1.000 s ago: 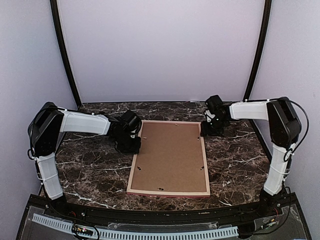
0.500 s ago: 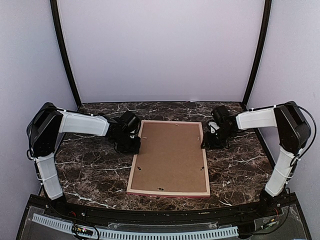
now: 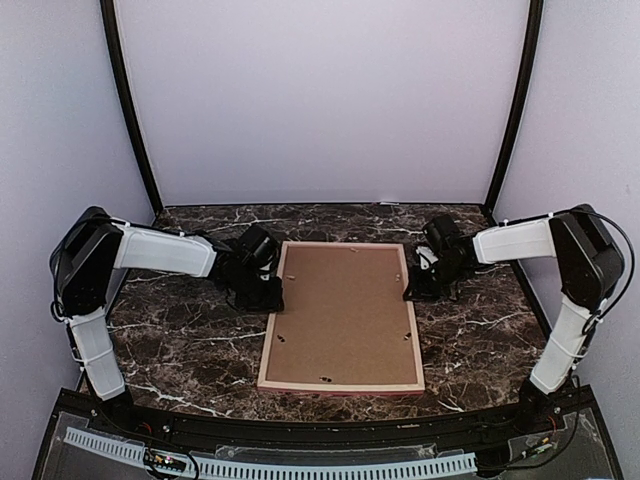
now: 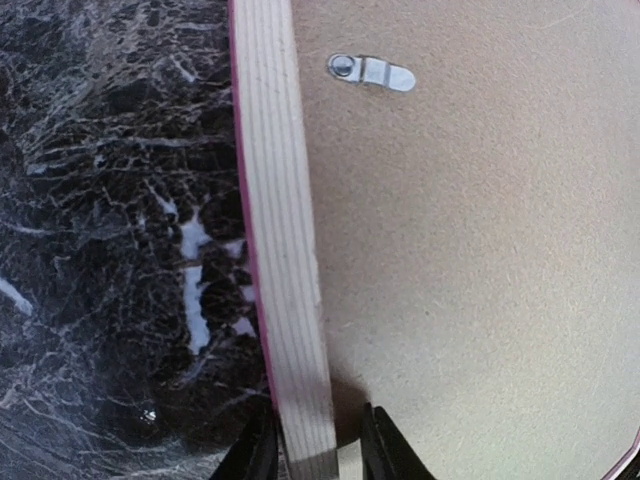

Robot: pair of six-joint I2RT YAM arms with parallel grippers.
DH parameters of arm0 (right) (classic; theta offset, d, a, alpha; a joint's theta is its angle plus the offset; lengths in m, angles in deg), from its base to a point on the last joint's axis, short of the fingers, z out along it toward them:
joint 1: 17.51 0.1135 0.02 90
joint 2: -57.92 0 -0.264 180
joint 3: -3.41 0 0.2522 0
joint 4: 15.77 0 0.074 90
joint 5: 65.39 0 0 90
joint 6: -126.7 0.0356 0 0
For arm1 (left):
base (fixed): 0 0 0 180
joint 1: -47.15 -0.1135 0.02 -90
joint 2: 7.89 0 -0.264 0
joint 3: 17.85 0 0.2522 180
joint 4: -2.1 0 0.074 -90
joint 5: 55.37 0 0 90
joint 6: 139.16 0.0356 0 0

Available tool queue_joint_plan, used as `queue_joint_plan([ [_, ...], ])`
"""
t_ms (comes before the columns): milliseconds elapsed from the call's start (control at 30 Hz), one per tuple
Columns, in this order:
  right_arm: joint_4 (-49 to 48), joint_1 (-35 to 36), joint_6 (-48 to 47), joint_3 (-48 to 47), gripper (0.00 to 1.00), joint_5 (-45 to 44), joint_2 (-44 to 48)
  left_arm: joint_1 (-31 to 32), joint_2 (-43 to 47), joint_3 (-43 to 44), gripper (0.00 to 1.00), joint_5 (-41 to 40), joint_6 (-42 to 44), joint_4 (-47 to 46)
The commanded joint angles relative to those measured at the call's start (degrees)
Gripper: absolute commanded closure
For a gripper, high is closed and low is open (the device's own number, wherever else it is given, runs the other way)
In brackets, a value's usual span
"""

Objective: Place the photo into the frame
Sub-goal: Press the fastener onto the backboard.

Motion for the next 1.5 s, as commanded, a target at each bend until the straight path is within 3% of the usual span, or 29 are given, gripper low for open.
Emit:
queue_joint_plan([
  [0,1.24,0.1,-2.7,-1.92,0.87,-1.52,-2.39,0.6,3.42,0.16,0.58,1.1,0.56,0.92],
  [167,1.93,0.04,-3.29,-2.53,0.89,-1.14,-2.27,0.17,2.34,2.81,0.41,-0.86,2.65,2.4],
  [567,2.22,0.08,-3.11,-2.54,0.89,-1.13,-1.84,-3.27,-6.54,15.15,0.16,-1.44,6.21,4.29],
  [833,1.8,0.09,-3.11,-1.78,0.89,-1.14,-1.63,-4.31,-12.23,21.93,0.19,-5.81,7.93,5.86],
  [1000,1.47,0.1,-3.02,-1.1,0.89,-0.93,-1.32,-4.66,-14.19,23.85,0.26,-6.08,8.07,5.68],
  [1467,1.14,0.03,-2.8,-0.22,0.89,-1.49,-0.82,-4.37,-14.42,19.11,0.42,-4.97,8.92,7.78],
])
